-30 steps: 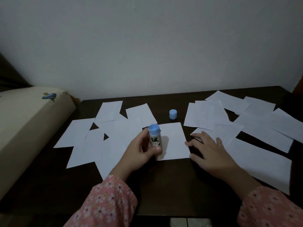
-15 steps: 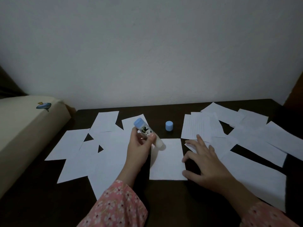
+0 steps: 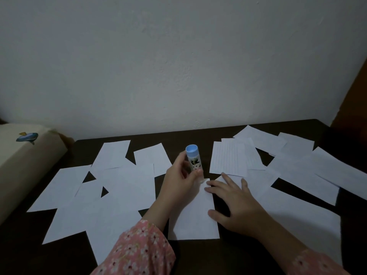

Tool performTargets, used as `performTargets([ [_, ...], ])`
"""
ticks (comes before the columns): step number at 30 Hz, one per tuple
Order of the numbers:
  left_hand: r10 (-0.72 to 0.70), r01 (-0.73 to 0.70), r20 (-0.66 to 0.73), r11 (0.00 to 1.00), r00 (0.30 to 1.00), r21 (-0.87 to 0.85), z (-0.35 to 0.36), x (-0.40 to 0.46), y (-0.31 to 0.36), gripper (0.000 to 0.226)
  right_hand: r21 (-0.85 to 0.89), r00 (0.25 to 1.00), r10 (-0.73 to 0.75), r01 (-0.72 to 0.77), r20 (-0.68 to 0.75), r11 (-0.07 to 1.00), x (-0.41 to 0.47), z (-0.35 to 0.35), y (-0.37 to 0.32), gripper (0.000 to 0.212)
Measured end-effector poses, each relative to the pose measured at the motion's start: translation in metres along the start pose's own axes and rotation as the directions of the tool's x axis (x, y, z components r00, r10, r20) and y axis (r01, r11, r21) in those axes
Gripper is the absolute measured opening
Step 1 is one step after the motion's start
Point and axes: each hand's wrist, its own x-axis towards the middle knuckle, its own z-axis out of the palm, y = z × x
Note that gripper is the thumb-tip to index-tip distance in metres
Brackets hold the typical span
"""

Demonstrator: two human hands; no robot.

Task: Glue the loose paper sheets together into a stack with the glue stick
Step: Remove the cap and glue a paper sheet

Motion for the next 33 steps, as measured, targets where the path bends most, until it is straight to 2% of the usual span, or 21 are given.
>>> performTargets([
  [14, 0.022, -0.028, 0.073, 0.996, 0.997, 0.085, 0.006, 0.004, -0.011, 0.058, -0.042, 0.999, 0.01, -0.011, -0.038, 0.999, -0.001, 0.007, 0.003, 0.062],
  [22, 0.052, -0.067, 0.097, 0.985, 0.994, 0.159, -0.004, 0.007, -0.016, 0.053, -0.037, 0.999, 0.008, -0.01, -0.039, 0.999, -0.003, 0.006, 0.003, 0.062],
  [33, -0.047, 0.028, 0.092, 0.981, 0.995, 0.19, -0.035, 0.007, -0.025, 0.054, -0.023, 1.0, 0.025, -0.025, -0.016, 0.999, -0.004, 0.001, -0.001, 0.062],
])
